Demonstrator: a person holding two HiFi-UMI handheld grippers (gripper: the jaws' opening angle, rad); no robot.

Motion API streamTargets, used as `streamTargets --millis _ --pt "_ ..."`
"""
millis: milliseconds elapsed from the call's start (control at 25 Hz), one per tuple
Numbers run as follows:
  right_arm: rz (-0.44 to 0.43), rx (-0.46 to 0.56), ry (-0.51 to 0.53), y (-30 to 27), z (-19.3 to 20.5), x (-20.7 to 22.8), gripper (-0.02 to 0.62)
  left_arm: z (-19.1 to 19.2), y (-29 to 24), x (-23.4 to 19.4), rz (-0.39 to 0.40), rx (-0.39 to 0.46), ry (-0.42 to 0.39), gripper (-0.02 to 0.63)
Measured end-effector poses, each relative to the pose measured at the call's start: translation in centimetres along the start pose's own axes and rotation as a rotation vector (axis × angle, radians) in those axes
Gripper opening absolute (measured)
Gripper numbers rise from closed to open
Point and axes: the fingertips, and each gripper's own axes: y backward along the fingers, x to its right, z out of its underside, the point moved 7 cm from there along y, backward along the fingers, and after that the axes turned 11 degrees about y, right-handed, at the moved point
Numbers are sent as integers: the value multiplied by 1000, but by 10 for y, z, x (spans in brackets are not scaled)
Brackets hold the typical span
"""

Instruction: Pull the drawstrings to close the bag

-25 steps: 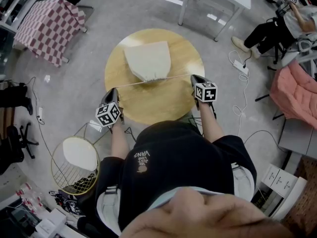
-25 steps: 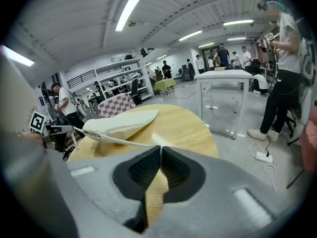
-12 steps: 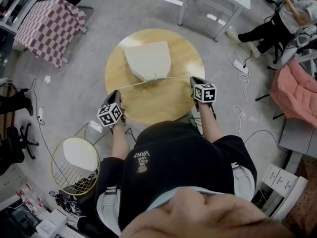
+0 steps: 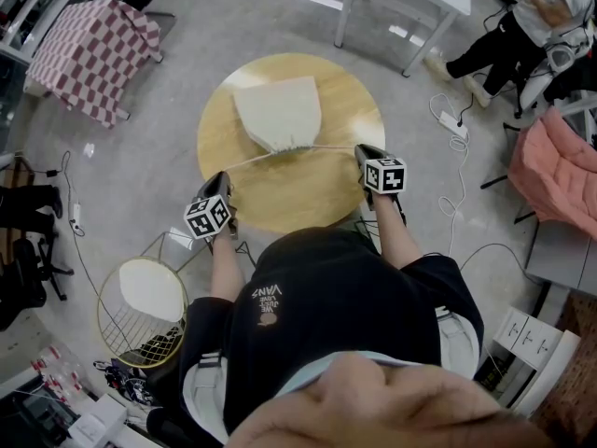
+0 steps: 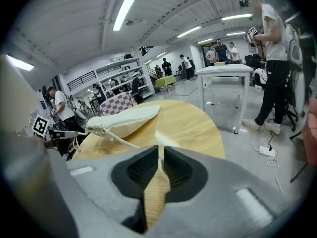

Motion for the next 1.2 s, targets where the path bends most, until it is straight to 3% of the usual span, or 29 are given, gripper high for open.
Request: streamTargets --millis 240,360,800,1200 --pt "-4 22 -5 1 -5 -2 34 1 -2 4 16 -3 3 55" --pt "-11 36 -11 3 -9 -3 34 2 -1 4 23 -8 8 107" --pt "-18 104 8 11 -31 -10 34 -15 7 14 34 51 -24 107" --pt "-36 173 14 21 -50 -16 34 -41 15 44 78 141 -130 107"
